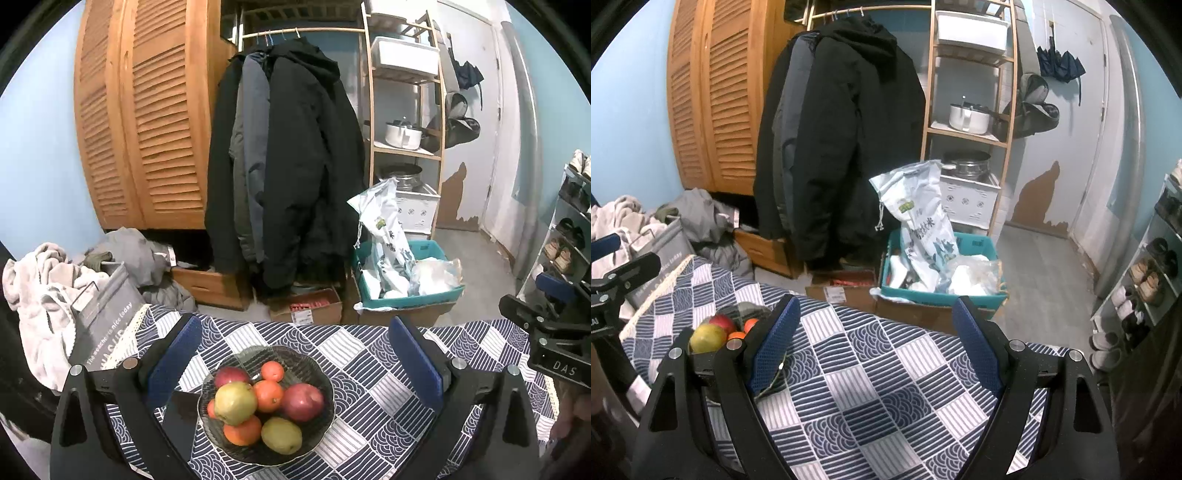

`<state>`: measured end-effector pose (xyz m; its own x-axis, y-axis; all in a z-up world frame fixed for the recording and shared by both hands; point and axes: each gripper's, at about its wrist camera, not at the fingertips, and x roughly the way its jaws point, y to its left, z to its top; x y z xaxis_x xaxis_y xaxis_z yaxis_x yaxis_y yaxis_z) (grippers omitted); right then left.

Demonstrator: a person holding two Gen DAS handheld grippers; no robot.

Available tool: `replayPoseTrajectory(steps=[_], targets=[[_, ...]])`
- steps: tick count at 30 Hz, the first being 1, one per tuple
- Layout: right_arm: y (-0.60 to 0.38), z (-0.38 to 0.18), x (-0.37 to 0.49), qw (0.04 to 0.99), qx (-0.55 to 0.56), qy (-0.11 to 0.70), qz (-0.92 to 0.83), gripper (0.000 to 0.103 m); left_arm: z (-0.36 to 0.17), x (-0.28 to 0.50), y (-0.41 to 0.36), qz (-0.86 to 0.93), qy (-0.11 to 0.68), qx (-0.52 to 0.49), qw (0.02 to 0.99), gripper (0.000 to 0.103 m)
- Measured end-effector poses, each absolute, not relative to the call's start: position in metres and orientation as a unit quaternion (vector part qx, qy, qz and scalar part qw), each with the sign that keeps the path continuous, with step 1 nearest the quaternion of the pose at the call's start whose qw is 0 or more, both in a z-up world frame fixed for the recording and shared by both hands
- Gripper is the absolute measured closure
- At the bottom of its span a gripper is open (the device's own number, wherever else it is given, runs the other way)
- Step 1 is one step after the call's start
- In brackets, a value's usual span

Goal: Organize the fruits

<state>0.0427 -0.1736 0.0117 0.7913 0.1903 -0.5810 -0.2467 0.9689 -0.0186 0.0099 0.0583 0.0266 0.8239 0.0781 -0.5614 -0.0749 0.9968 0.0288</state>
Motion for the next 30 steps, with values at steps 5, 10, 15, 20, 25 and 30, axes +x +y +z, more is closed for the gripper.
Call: replayPoseTrajectory(steps=[5, 10, 15, 20, 25, 30], targets=[[-0.1738, 0.0119, 0.0425, 0.945, -0.047, 0.301, 0.116, 0.02, 0.0264, 0.0088, 0.0565, 0.039, 0.295, 0.002, 0.955, 0.001], [-0.1738, 0.0119, 0.0423, 0.945, -0.047, 0.302, 0.116, 0.02, 0.0257, 0.0092, 0.0562, 0.039, 0.296, 0.002, 0.954, 0.001], [-0.1734, 0.0121, 0.0423, 0.945, -0.048, 0.302, 0.116, 0.02, 0.0254, 0.0096, 0.0559, 0.038, 0.296, 0.002, 0.954, 0.001], [-0.1752, 0.012, 0.0425, 0.945, -0.048, 0.301, 0.115, 0.02, 0.0258, 0.0095, 0.0545, 0.036, 0.298, 0.003, 0.954, 0.001], [-0.1747, 0.0119, 0.0425, 0.945, -0.048, 0.302, 0.115, 0.02, 0.0252, 0.009, 0.0514, 0.034, 0.296, 0.004, 0.954, 0.001], [-0.1777, 0.0121, 0.0428, 0.945, -0.048, 0.301, 0.115, 0.02, 0.0257, 0.009, 0.0508, 0.034, 0.296, 0.003, 0.955, 0.001]])
